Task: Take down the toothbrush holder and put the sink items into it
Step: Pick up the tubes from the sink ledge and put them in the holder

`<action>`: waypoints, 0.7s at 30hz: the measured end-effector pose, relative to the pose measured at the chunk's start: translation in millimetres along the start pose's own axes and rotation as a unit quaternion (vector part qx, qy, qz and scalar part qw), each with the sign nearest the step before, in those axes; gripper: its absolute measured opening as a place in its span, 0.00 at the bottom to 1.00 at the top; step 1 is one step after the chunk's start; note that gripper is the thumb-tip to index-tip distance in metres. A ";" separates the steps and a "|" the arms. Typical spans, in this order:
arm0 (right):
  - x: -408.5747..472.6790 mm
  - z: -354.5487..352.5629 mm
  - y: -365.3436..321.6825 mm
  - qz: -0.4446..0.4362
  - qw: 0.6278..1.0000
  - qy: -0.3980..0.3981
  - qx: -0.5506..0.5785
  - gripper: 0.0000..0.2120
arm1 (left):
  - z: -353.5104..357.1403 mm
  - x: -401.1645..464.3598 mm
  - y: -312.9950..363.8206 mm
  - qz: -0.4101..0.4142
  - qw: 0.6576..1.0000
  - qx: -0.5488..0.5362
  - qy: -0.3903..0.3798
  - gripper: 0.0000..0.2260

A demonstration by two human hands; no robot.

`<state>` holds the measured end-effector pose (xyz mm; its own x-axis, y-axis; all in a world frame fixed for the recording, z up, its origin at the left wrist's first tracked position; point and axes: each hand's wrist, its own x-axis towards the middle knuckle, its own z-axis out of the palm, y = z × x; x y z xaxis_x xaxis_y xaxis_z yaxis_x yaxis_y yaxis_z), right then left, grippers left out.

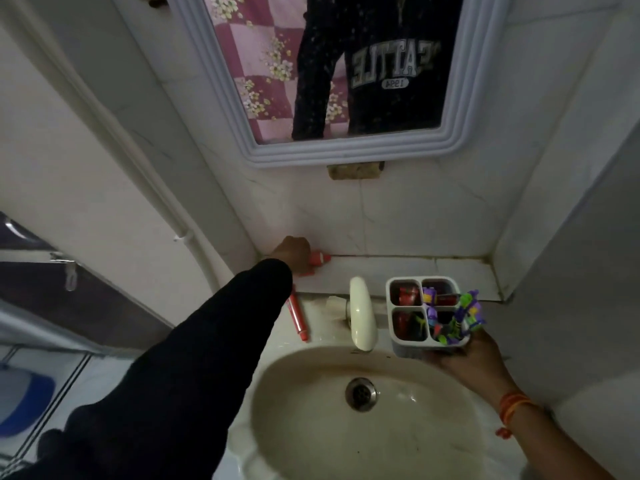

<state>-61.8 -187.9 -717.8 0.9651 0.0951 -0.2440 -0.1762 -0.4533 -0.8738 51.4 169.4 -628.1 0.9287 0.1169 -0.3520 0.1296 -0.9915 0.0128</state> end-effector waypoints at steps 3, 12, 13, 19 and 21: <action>1.4 0.7 0.5 -0.004 1.000 -0.003 -0.005 0.25 | 21.2 11.3 -15.6 -0.029 0.999 -0.023 -0.013 0.23; 8.9 6.3 6.6 -0.024 0.998 0.003 0.054 0.29 | 29.1 18.3 -11.5 -0.016 0.999 0.027 0.023 0.23; 9.3 6.7 5.7 -0.017 0.998 0.006 0.055 0.29 | 28.4 17.0 -10.7 -0.010 0.999 0.031 0.020 0.23; 8.6 4.5 8.5 0.009 1.000 0.002 0.028 0.29 | 31.0 13.3 -11.8 0.012 1.000 -0.005 0.024 0.18; 7.5 4.6 4.9 0.011 1.000 -0.005 0.023 0.27 | 28.7 12.2 -11.4 0.021 0.999 0.010 0.029 0.20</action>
<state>-56.3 -185.4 -725.9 0.9592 0.0947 -0.2664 -0.2052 -0.4150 -0.8864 51.3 180.4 -659.4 0.9518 0.0775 -0.2967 0.0833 -0.9965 0.0069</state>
